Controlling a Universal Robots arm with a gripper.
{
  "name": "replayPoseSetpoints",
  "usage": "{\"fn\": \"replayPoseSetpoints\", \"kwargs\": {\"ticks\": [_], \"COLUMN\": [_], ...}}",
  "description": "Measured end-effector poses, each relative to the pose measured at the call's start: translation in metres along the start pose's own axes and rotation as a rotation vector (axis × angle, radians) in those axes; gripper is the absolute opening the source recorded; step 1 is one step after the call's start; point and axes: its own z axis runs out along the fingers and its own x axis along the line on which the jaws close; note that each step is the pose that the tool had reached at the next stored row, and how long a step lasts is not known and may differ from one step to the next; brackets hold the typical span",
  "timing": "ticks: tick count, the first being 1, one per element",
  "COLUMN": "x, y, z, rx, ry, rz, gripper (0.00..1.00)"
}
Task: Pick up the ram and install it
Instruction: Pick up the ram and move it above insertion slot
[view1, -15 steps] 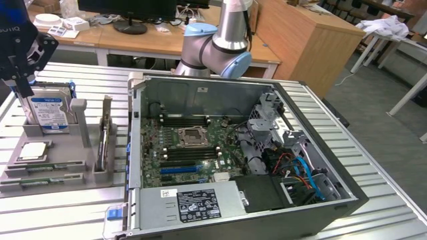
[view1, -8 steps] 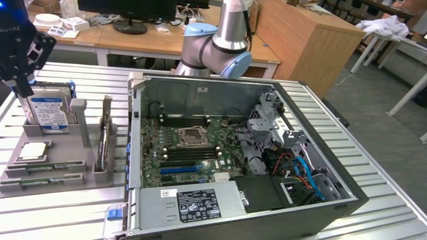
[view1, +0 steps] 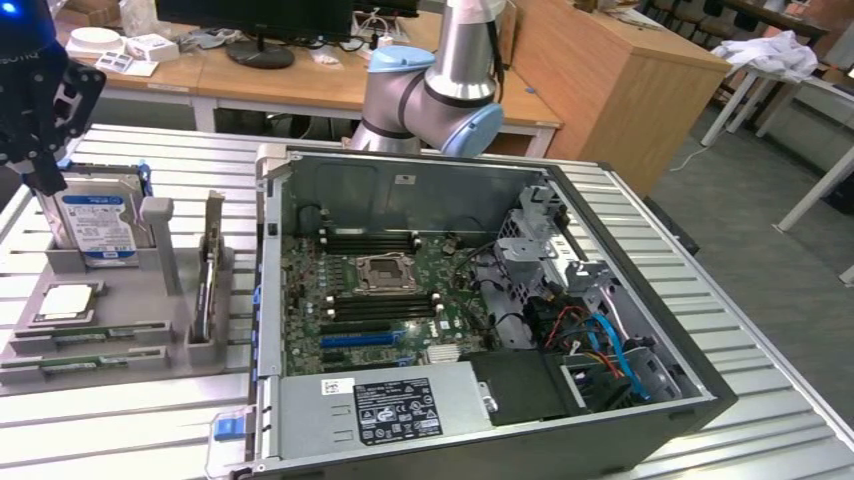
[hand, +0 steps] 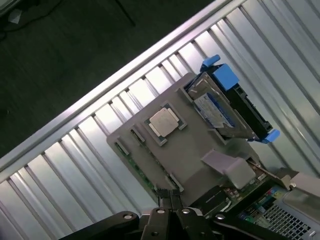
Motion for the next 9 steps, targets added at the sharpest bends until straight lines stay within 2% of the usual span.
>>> {"fn": "replayPoseSetpoints", "kwargs": {"ticks": [9], "x": [0.0000], "y": [0.0000], "z": [0.0001], "rx": [-0.0038], "ry": [0.0066], "rz": [-0.163], "gripper": [0.11]}}
